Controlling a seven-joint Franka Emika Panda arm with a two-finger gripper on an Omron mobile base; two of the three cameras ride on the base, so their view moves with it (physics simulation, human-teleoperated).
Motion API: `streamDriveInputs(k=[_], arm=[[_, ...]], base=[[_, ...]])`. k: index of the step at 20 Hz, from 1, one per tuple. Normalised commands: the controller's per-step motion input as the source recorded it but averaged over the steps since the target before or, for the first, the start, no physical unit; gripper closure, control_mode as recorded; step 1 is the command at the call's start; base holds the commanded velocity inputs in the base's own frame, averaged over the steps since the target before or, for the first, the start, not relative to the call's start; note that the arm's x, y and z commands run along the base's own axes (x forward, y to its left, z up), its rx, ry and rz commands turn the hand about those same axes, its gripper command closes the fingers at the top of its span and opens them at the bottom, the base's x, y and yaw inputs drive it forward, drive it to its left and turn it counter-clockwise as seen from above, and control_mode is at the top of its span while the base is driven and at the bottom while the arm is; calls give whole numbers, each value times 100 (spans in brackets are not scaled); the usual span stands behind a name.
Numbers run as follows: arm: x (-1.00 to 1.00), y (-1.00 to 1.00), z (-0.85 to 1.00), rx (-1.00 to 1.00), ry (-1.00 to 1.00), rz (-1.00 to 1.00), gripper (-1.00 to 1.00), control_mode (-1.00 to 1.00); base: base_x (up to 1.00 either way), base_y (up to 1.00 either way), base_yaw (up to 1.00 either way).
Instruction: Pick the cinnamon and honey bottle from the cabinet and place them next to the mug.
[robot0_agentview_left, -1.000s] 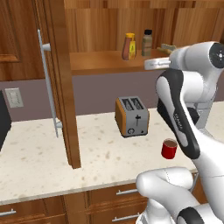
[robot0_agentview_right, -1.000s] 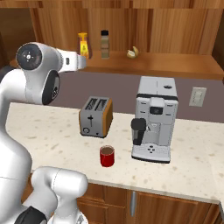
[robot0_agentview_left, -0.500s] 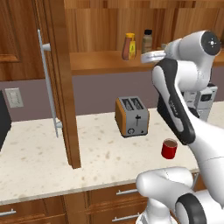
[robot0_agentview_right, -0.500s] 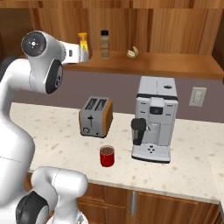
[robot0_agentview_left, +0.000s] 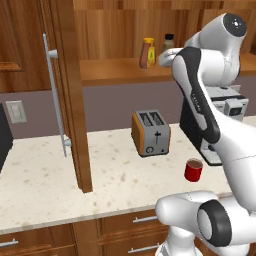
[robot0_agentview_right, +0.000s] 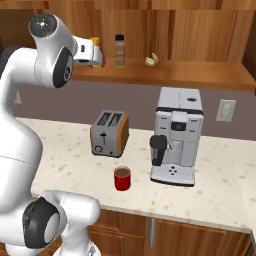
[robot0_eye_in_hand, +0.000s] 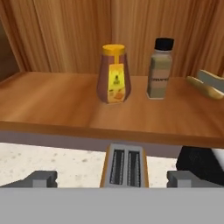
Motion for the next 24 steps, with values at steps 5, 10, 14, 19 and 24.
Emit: streamDriveInputs(k=[5,10,14,19,24], arm=[[33,45,-15,0,0,-2,-100,-100],[24,55,-1,0,0,-7,-100,-100],[25,13,0,0,0,-8,-100,-100],[15,-2,4,0,0,-14,-100,-100],[30,-10,6,0,0,-4,-100,-100]], base=[[0,0,0],[0,0,0],[0,0,0],[0,0,0],[0,0,0]])
